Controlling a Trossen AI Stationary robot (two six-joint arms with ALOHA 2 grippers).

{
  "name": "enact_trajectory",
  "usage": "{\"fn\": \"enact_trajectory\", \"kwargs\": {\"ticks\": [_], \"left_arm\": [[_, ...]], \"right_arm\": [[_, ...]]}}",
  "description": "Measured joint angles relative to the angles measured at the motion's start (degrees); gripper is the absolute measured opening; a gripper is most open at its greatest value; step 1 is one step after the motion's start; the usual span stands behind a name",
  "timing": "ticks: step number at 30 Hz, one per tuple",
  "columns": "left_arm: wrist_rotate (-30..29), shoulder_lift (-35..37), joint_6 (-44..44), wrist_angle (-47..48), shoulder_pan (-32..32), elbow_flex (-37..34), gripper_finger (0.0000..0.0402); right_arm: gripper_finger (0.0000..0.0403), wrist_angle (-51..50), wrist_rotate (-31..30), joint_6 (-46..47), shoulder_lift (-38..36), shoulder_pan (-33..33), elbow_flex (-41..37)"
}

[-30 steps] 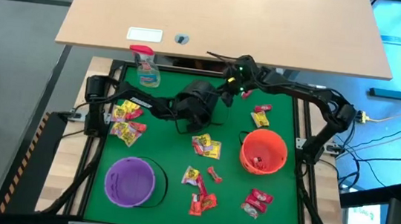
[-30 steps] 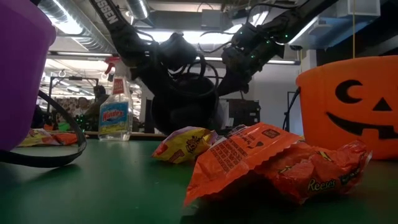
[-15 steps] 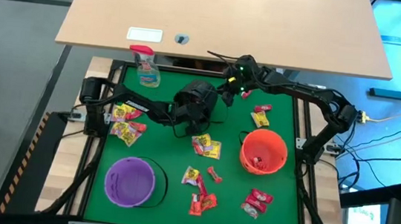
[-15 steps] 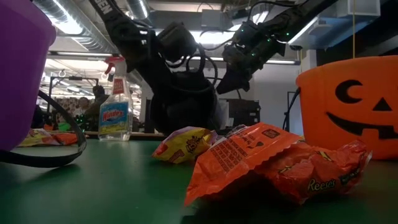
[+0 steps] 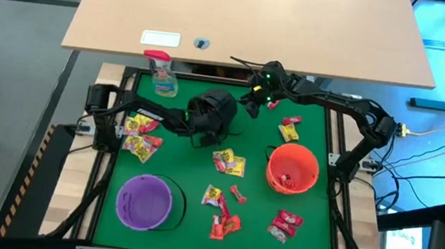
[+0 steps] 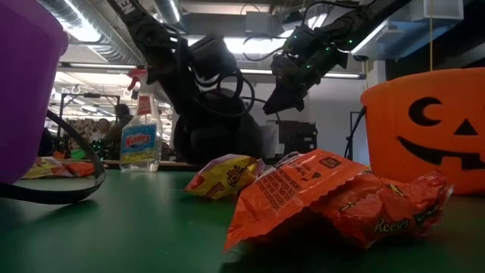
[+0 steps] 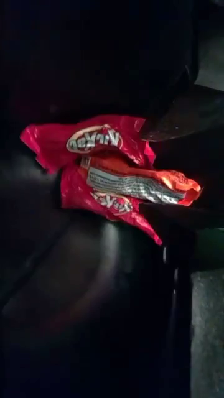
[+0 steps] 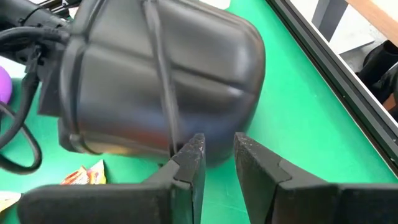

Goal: Sort candy
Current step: Remove the orange candy from the black bucket

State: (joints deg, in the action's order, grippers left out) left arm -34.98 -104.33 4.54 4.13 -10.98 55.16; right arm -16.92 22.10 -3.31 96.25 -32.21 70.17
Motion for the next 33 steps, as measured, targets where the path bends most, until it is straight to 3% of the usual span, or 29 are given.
{"fn": "enact_trajectory", "kwargs": {"ticks": [9, 13, 23, 27, 33], "left_arm": [[1.8, -1.4, -3.1, 4.2, -5.4, -0.2, 0.0163], [5.9, -3.1, -3.1, 1.1, -7.9, -0.6, 0.0163], [6.4, -7.2, -2.0, -5.7, -10.4, -0.6, 0.0158], [7.3, -8.5, -2.5, -6.1, -10.6, -0.4, 0.0118], [7.8, -8.4, -2.5, -6.3, -9.8, -0.6, 0.0012]], "right_arm": [[0.0086, 0.1, 0.5, -1.2, 0.0, 1.6, 0.0], [0.0086, 0.5, -0.1, -1.6, 0.0, 2.8, 0.0], [0.0086, 0.4, -0.5, -1.6, 0.0, 3.1, 0.1], [0.0086, 0.4, -0.5, -1.6, 0.0, 3.1, 0.1], [0.0086, 0.4, -0.5, -1.5, 0.0, 3.1, 0.1]]}}
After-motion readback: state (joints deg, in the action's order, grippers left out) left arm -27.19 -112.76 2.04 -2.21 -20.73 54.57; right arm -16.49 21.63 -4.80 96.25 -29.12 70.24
